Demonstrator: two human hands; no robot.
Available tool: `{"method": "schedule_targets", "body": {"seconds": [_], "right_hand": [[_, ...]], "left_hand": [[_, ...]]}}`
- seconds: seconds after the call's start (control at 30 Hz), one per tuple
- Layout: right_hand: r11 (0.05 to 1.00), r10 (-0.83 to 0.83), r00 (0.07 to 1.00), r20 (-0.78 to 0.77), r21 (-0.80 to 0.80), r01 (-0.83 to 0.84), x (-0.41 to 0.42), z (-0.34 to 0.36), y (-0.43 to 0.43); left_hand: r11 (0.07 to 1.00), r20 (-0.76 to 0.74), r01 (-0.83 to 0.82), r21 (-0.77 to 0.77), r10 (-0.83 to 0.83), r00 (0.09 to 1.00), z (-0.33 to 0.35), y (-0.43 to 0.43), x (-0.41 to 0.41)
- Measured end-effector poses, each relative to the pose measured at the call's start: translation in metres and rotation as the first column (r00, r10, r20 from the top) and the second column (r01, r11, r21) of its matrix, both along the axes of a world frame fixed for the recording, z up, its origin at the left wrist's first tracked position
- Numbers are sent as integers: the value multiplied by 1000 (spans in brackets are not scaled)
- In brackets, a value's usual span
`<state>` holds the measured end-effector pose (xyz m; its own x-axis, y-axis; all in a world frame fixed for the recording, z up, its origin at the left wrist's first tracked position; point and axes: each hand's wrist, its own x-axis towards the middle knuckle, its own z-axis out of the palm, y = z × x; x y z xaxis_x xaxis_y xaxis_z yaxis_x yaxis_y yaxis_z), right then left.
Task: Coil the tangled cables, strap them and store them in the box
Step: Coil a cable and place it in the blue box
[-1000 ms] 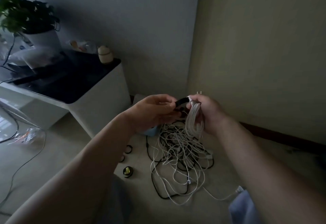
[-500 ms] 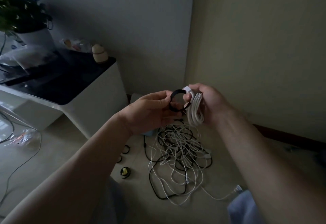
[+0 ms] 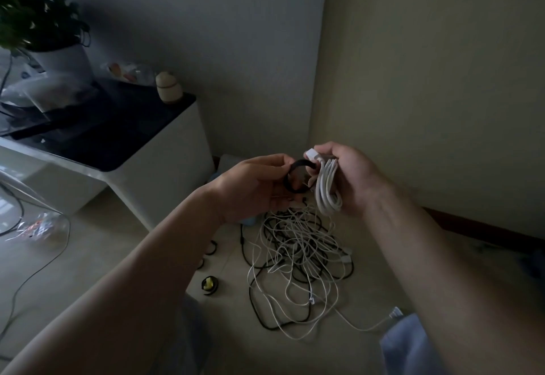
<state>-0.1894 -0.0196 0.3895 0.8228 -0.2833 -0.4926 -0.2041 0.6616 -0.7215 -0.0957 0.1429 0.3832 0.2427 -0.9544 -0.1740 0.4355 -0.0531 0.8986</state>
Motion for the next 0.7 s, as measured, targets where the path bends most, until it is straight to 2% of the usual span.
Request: {"method": "schedule_targets", "body": {"seconds": [0.13,0.37,0.57,0.7], "right_hand": [[998,54,999,3,15,-54,-1,0,8],[1000,1,1000,-30,19,0,-2,3,7],[1000,-4,995,-95,7,5,1,0,7],[1000,18,996,-88,1,-18,2,-4,3]], "left_hand": [[1000,-23,14,8,-14,1000,-1,-3,-5],[998,107,0,62,-7,994,1,-1,-1],[1000,25,13,-1,-13,1000,0,-5,-6],[1000,74,-7,-12,7,997,-2,-6,-8]]}}
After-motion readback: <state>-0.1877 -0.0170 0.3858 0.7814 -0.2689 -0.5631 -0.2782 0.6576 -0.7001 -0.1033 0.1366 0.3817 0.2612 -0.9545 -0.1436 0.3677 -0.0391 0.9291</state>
